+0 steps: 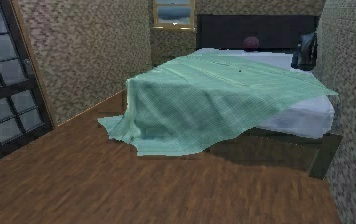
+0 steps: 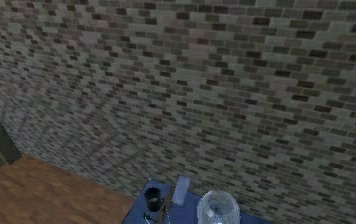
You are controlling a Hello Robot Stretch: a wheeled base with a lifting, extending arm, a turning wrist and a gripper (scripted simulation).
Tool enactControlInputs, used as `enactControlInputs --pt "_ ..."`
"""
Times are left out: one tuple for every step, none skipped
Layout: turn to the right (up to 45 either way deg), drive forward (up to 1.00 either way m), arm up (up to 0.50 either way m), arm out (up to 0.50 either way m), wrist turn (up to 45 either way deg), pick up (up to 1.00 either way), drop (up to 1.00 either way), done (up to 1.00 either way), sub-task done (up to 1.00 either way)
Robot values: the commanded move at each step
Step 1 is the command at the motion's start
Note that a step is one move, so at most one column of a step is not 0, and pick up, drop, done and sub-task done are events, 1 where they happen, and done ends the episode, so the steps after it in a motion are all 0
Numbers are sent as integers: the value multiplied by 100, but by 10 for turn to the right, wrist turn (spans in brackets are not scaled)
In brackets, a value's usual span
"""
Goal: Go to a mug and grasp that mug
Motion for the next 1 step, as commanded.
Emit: enactControlInputs --pt "0 0 0 0 0 100 0 0 0"
